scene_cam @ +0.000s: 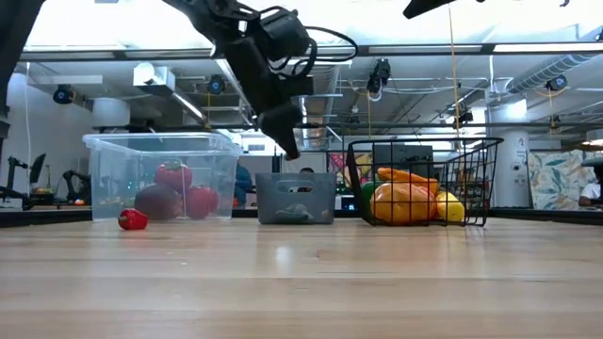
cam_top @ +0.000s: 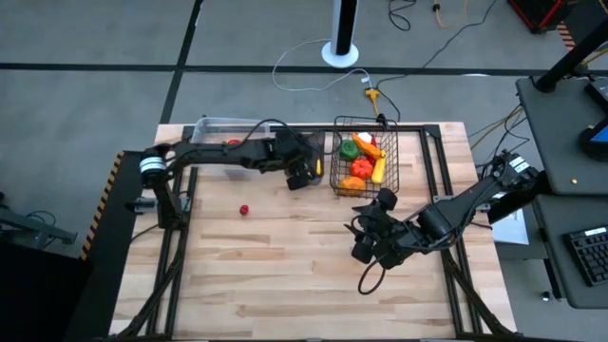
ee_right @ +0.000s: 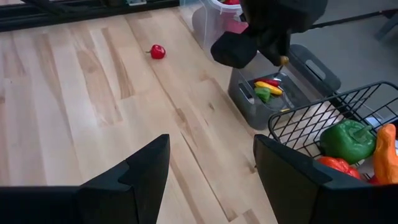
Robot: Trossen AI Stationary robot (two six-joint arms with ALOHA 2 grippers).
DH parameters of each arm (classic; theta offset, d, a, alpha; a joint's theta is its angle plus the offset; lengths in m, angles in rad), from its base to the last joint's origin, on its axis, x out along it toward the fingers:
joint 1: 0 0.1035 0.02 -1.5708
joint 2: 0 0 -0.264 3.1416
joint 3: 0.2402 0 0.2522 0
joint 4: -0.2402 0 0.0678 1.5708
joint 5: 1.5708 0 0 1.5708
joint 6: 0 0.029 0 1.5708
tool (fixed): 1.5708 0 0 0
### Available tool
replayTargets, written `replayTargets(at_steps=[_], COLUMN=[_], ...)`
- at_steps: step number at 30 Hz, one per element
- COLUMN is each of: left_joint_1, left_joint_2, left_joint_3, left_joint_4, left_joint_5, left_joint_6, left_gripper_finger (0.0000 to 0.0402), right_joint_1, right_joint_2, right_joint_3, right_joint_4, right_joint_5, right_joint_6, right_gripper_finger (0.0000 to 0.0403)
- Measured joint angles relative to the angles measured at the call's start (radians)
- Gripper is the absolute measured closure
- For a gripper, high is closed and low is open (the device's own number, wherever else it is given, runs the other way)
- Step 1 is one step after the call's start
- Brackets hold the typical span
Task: Sort produce into baskets
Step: Put the brown potato into the black bin, then put the red chili pepper into the black bin
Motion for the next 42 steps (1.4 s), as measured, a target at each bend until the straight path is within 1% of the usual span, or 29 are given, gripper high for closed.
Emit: replayTargets(at_steps=[6,16,19,23,28,36,38,42], left_joint_1=[0.0,0.0,-0.007,-0.04,-0.116,-0.32,-0.367,-0.448], left_joint_2=[0.005,0.005,0.004,-0.005,-0.038,-0.11,-0.114,-0.115], left_joint_3=[0.001,0.002,0.002,0.002,0.002,0.001,0.0,-0.013], left_joint_4=[0.025,0.025,0.021,-0.007,-0.123,-0.331,-0.367,-0.442], left_joint_5=[-0.001,-0.001,-0.001,-0.001,-0.002,-0.004,-0.023,-0.094], left_joint_6=[0.001,-0.002,-0.002,-0.03,-0.118,-0.271,-0.312,-0.406], left_gripper_finger=[0.0319,0.0262,0.0253,0.0251,0.0251,0.0251,0.0251,0.0251], right_joint_1=[0.0,0.0,0.0,0.0,0.0,0.0,0.0,0.0], right_joint_2=[0.0,0.0,0.0,0.0,0.0,0.001,0.001,0.001], right_joint_3=[0.0,0.0,0.0,0.0,0.0,-0.014,-0.019,-0.027], right_joint_4=[-0.001,-0.002,-0.002,-0.002,-0.002,0.01,0.018,0.024], right_joint_5=[0.0,0.0,0.0,0.0,0.0,0.0,0.0,0.0], right_joint_6=[0.0,0.001,0.001,0.001,0.002,0.002,0.002,0.019], right_gripper_finger=[0.0179,0.0179,0.0179,0.0179,0.0179,0.0179,0.0179,0.0179])
